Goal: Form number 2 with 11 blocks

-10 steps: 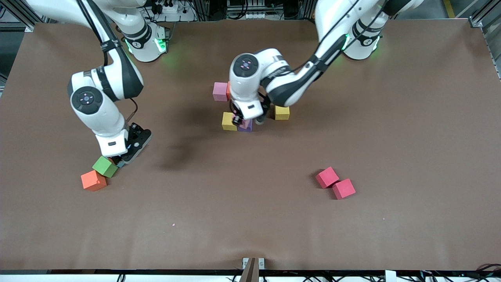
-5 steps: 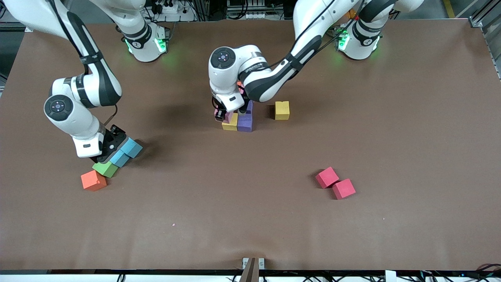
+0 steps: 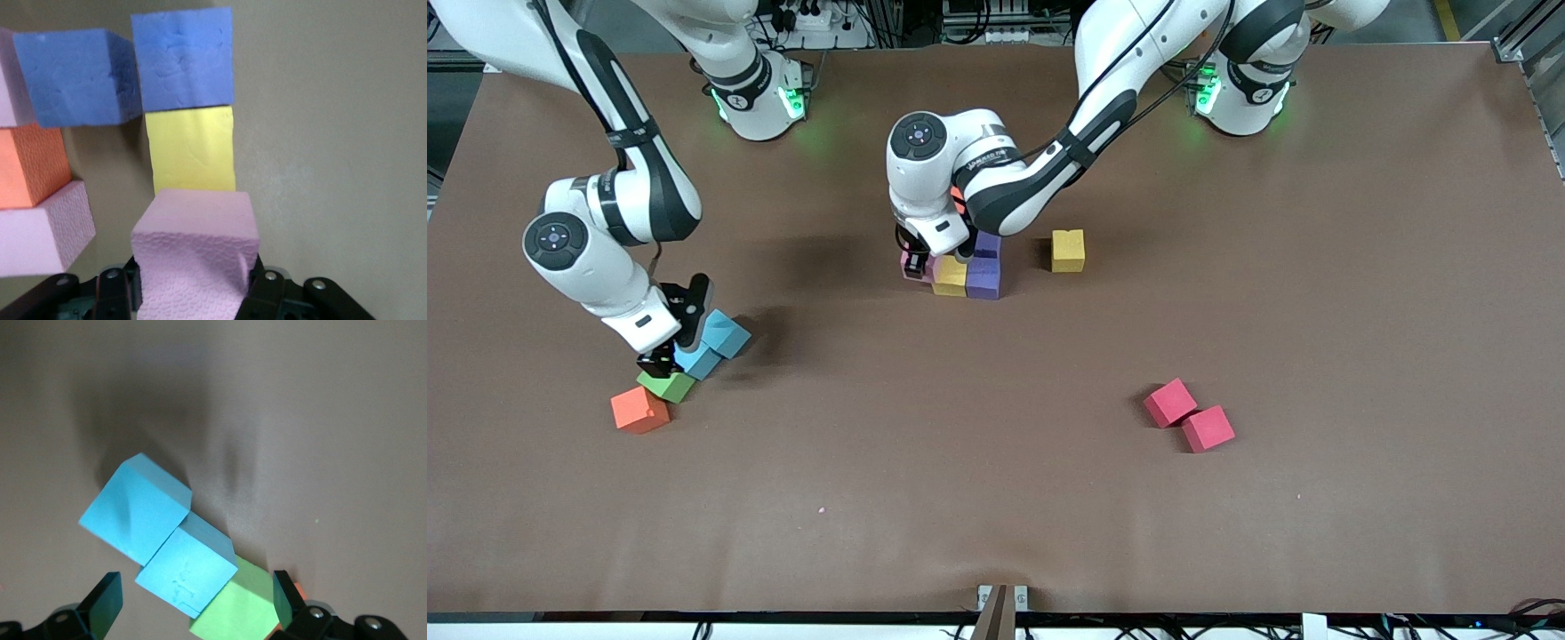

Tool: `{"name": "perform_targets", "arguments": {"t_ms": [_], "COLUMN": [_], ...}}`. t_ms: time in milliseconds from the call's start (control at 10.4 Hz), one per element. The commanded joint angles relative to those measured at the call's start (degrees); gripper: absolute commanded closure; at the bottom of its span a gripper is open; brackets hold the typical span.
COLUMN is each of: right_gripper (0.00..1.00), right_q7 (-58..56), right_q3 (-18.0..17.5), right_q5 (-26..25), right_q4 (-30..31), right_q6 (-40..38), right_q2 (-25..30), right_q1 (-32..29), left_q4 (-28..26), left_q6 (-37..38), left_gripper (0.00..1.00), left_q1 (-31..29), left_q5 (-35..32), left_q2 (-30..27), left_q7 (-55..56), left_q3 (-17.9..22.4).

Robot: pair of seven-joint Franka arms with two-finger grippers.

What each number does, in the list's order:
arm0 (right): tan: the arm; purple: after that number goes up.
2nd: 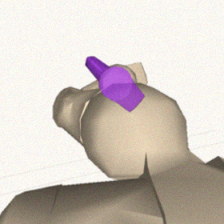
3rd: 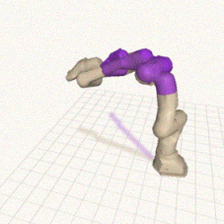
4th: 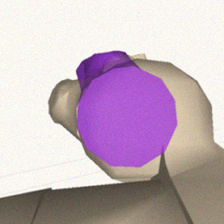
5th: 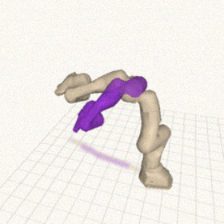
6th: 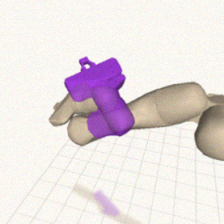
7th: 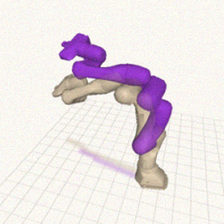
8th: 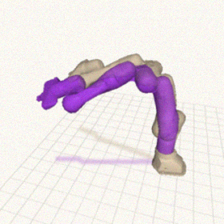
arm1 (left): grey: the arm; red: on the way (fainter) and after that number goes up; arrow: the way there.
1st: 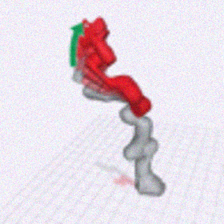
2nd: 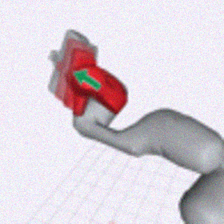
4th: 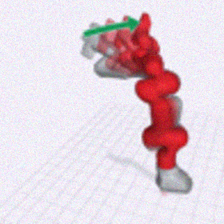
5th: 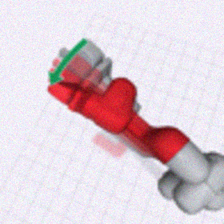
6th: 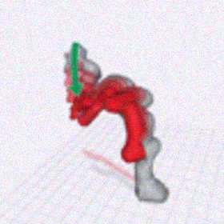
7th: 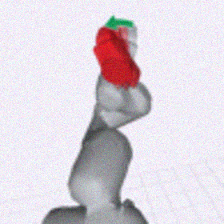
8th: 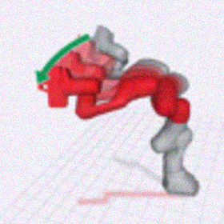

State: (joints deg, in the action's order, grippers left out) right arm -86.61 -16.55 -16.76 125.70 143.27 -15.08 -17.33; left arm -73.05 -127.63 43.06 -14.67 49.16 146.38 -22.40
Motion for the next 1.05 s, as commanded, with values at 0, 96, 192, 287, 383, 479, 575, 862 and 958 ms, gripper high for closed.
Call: {"name": "perform_targets", "arguments": {"t_ms": [0, 96, 192, 287, 383, 479, 575, 862, 958], "right_gripper": [0.00, 0.00, 0.00, 0.00, 0.00, 0.00, 0.00, 0.00, 0.00], "right_q7": [-13.8, -19.9, -26.0, -31.2, -32.8, -33.3, -34.8, -42.8, -43.9], "right_q3": [-0.8, -0.8, -0.8, -0.8, -0.8, -0.8, -0.9, -1.0, -1.0], "right_q5": [0.4, 0.5, 0.5, 0.5, 0.8, 0.9, 0.9, 5.4, 7.8], "right_q4": [0.2, 0.2, 0.2, 0.2, 0.2, 0.2, 0.2, 0.2, 0.2], "right_q6": [0.7, 0.8, 1.3, 3.3, 3.8, 3.8, 4.1, 3.5, 2.1], "right_q2": [-1.9, -2.7, -3.8, -4.9, -5.5, -5.9, -6.9, -6.9, -6.4], "right_q1": [-1.6, -1.7, -1.7, -1.5, -1.4, -1.4, -1.4, -2.0, -1.9], "left_q4": [2.0, 2.1, 2.1, 2.1, 2.1, 2.1, 2.1, 3.0, 3.3], "left_q6": [-1.7, -2.0, -2.3, -2.8, -2.9, -3.2, -4.2, -5.0, -5.3], "left_gripper": [0.54, 0.54, 0.54, 0.54, 0.54, 0.54, 0.54, 0.53, 0.53], "left_q1": [2.0, 2.4, 3.2, 3.5, 3.6, 3.6, 3.9, 6.1, 6.1], "left_q5": [1.2, 1.2, 1.3, 1.3, 1.3, 1.3, 1.3, 1.3, 1.3], "left_q2": [1.8, 2.3, 2.8, 3.1, 3.3, 3.7, 3.9, 5.1, 5.4], "left_q7": [1.1, 1.1, 1.2, 2.4, 2.6, 2.9, 3.7, 7.6, 7.7], "left_q3": [0.8, 0.8, 0.8, 0.9, 0.9, 0.9, 2.0, 5.0, 5.0]}}
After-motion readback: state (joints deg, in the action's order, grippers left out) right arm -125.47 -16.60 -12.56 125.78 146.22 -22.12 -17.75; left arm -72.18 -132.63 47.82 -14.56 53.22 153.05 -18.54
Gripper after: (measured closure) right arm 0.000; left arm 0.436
